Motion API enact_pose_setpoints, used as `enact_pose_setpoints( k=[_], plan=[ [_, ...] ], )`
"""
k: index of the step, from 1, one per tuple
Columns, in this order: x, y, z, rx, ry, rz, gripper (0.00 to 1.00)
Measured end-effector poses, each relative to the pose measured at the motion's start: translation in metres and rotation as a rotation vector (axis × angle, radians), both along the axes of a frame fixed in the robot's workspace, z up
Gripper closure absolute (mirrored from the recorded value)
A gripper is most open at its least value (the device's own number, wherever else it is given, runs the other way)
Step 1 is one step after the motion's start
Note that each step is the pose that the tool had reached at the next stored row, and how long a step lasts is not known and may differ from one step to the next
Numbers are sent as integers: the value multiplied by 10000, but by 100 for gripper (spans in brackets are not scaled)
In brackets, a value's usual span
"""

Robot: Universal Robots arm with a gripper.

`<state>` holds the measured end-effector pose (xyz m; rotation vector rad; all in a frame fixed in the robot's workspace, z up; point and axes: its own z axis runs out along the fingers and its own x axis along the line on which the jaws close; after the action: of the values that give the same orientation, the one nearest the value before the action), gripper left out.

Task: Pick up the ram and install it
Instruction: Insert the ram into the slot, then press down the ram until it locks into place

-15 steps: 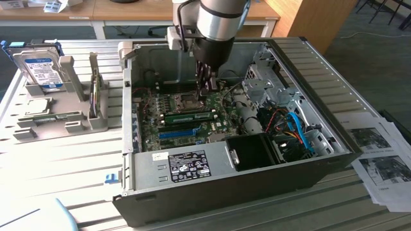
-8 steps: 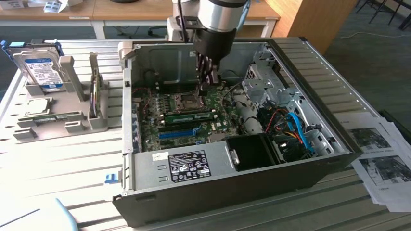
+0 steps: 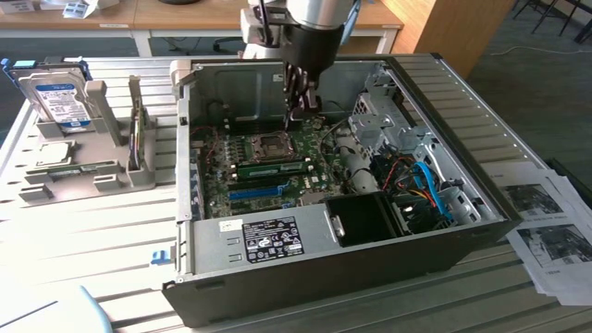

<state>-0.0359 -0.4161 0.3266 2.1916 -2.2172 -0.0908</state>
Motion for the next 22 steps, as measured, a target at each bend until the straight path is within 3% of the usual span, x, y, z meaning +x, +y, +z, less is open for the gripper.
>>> enact_pose_setpoints(
  k=[13,22],
  plan=[
    [0,0,253,0,0,0,82],
    [0,0,268,1,0,0,82]
  ],
)
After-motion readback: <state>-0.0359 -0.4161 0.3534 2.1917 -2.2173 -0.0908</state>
